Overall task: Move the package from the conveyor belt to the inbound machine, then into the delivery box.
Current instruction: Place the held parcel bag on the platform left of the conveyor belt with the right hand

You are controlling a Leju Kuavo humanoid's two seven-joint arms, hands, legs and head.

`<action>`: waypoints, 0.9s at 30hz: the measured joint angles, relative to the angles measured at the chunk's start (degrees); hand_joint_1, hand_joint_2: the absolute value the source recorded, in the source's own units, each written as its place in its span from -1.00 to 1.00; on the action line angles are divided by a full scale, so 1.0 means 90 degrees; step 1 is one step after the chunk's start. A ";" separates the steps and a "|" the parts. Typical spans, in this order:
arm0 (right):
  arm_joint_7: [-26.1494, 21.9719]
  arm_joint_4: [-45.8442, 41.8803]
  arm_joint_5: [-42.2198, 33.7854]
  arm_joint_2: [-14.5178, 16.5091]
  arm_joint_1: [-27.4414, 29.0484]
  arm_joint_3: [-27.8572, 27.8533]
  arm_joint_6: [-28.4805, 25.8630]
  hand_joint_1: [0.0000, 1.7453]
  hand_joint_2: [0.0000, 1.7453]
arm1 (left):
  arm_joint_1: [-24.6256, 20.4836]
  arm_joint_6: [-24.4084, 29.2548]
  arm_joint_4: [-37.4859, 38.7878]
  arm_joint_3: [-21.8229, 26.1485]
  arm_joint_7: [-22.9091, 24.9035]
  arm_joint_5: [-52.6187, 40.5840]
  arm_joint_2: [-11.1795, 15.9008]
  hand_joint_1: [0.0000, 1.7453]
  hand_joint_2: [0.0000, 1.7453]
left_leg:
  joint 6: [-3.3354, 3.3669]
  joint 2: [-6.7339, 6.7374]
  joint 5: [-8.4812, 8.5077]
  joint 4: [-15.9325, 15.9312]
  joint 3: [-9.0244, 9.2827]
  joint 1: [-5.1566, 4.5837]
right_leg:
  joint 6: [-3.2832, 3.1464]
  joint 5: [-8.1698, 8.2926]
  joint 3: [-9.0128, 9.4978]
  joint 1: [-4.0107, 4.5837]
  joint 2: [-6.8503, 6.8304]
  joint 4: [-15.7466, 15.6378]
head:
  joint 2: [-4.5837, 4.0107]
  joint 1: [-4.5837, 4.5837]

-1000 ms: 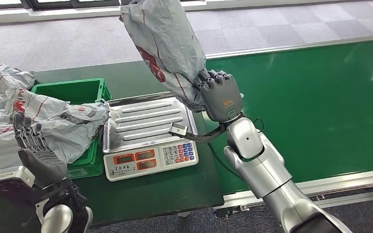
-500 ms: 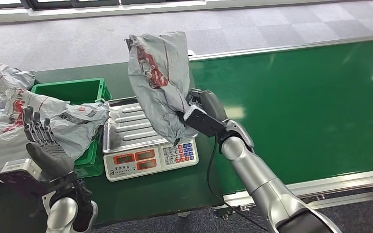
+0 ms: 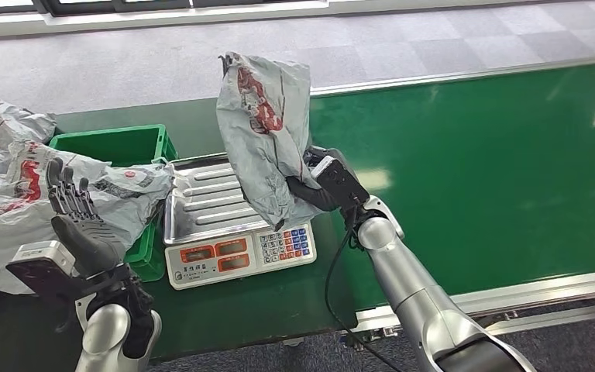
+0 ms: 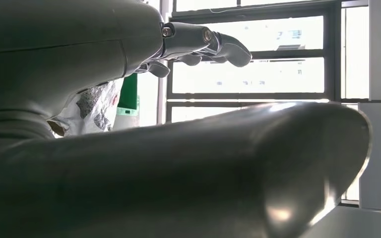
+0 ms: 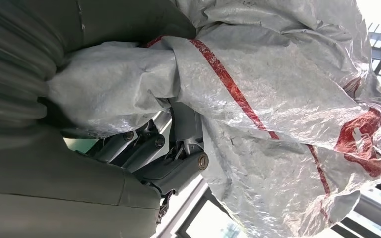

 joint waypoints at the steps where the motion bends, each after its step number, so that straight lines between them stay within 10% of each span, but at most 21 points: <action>1: 0.0006 0.0015 0.0010 0.0005 0.0000 -0.0010 -0.0003 1.00 1.00 | -0.0002 -0.0001 0.0007 0.0001 0.0002 -0.0002 -0.0001 -1.00 -1.00 | 0.0000 0.0000 0.0000 0.0000 0.0000 0.0000 | 0.0000 0.0000 0.0000 0.0000 0.0000 0.0000 | 0.0000 0.0000; 14: 0.0137 0.0297 0.0343 0.0005 -0.0034 -0.0015 -0.0157 1.00 1.00 | -0.0004 -0.0063 0.0038 0.0002 0.0048 -0.0147 -0.0047 -1.00 -1.00 | 0.0000 0.0000 0.0000 0.0000 -0.0003 0.0000 | 0.0000 0.0001 0.0000 0.0000 0.0000 0.0000 | 0.0000 0.0000; 22: 0.2084 0.1137 0.1298 0.0039 -0.1160 0.0180 -0.0171 1.00 1.00 | 0.0039 -0.0070 0.0058 0.0002 0.0064 -0.0135 -0.0075 -1.00 -1.00 | -0.0002 -0.0001 0.0013 0.0001 -0.0018 0.0000 | -0.0001 0.0015 -0.0012 -0.0001 0.0000 0.0001 | 0.0000 0.0000; 27: 0.2342 0.1654 0.1477 0.0194 -0.1750 0.0307 -0.0037 1.00 1.00 | 0.0047 -0.0077 0.0104 0.0002 0.0066 -0.0123 -0.0076 -1.00 -1.00 | -0.0004 -0.0001 0.0016 0.0002 -0.0019 0.0000 | -0.0001 0.0016 -0.0018 0.0001 0.0000 0.0001 | 0.0000 -0.0001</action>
